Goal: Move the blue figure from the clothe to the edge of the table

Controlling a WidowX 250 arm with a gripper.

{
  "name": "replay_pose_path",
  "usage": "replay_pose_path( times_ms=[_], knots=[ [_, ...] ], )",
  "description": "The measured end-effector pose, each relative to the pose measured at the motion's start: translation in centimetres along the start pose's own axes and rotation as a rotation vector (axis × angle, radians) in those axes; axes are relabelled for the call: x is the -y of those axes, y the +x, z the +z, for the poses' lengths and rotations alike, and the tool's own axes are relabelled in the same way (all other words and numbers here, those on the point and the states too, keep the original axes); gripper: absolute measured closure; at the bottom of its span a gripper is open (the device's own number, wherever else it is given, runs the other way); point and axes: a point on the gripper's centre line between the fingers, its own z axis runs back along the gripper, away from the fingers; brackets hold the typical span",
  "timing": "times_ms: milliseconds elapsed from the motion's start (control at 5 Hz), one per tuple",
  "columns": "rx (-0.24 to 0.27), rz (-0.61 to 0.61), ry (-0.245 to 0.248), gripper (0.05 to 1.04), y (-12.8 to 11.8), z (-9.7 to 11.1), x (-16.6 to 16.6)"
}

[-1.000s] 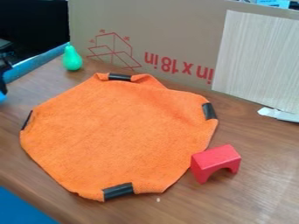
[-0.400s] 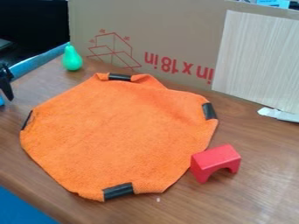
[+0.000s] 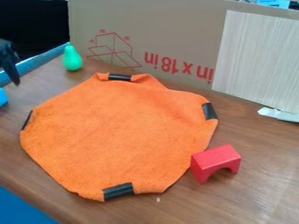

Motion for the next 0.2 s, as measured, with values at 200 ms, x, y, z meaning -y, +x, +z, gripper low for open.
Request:
replay_pose_path(
  times_ms=[200],
  knots=[
    [-0.004, -0.025, -0.019, 0.083, -0.48, 2.87, 1.13]
  ],
)
